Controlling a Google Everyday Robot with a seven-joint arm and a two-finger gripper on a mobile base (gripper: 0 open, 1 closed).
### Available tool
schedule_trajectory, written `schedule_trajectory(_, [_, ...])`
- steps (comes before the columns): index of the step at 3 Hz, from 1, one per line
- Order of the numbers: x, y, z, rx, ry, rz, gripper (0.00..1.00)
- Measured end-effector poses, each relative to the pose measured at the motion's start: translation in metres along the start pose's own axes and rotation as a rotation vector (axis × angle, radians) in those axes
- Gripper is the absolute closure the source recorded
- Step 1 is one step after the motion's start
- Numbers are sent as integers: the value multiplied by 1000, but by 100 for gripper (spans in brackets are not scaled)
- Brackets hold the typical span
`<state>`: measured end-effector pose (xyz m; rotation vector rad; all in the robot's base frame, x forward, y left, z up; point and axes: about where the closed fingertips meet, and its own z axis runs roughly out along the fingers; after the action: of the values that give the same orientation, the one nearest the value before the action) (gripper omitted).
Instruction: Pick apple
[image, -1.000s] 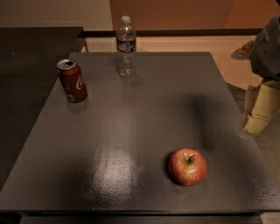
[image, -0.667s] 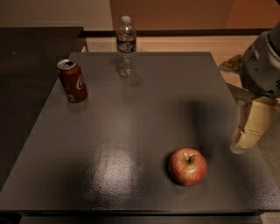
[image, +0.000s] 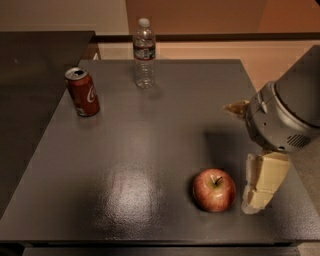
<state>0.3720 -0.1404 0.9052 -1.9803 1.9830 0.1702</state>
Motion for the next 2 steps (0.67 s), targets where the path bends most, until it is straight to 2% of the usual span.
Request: schedule_trajectory(2, [-5,26,39,-49,-32,-38,0])
